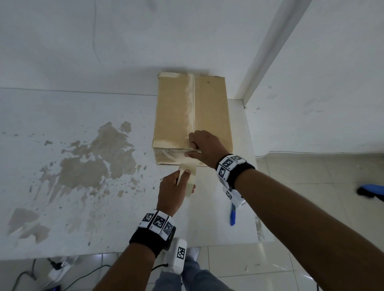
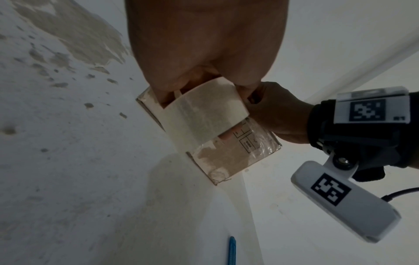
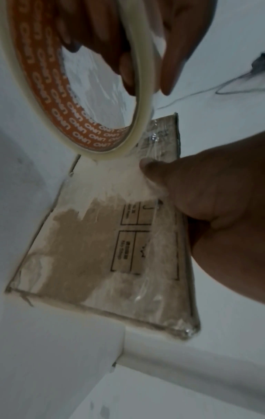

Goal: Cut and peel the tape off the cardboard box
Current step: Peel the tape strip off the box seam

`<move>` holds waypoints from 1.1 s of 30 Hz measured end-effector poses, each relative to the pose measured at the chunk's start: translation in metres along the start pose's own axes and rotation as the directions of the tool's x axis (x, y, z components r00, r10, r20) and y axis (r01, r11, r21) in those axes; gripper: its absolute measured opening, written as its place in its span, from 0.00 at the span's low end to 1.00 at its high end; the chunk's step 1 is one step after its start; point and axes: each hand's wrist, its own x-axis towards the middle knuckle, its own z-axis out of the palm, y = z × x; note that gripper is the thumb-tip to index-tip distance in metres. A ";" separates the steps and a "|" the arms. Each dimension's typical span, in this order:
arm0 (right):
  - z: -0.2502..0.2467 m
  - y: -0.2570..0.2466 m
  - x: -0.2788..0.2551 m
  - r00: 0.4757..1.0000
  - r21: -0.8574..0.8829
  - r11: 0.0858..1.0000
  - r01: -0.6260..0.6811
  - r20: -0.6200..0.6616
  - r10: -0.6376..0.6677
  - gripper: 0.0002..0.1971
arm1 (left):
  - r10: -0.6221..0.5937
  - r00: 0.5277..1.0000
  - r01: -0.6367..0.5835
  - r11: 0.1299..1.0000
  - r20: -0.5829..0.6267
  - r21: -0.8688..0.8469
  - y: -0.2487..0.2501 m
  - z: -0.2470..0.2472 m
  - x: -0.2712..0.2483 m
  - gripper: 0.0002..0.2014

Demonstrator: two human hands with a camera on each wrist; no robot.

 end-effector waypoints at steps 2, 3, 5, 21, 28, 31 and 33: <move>0.001 0.000 -0.001 1.000 -0.044 0.999 0.017 0.014 -0.017 0.21 | 0.005 1.000 -0.005 1.000 0.000 -0.011 -0.001 -0.001 0.001 0.18; 0.002 -0.001 -0.001 1.000 -0.060 0.998 0.015 0.012 -0.015 0.21 | 0.005 1.000 -0.005 1.000 0.000 -0.013 -0.001 -0.002 0.002 0.18; 0.001 -0.003 -0.002 1.000 -0.073 0.997 0.007 0.010 -0.007 0.22 | 0.006 1.000 -0.006 1.000 -0.003 -0.015 -0.001 -0.003 0.002 0.18; -0.012 0.007 -0.001 0.998 0.074 0.997 0.011 0.062 -0.016 0.19 | 0.002 1.000 -0.003 0.999 -0.012 -0.044 0.008 -0.001 0.009 0.19; -0.019 0.013 -0.001 0.990 0.151 0.988 0.041 0.129 -0.061 0.14 | -0.010 1.000 0.010 0.997 -0.009 -0.073 0.006 -0.003 0.013 0.18; -0.021 0.012 -0.003 0.994 0.214 0.977 -0.025 0.108 0.002 0.10 | -0.017 1.000 0.016 0.997 -0.005 -0.080 0.006 -0.002 0.014 0.17; -0.020 0.012 -0.003 0.995 0.229 0.972 -0.054 0.097 0.033 0.09 | -0.016 1.000 0.016 0.998 0.000 -0.069 0.005 0.000 0.014 0.17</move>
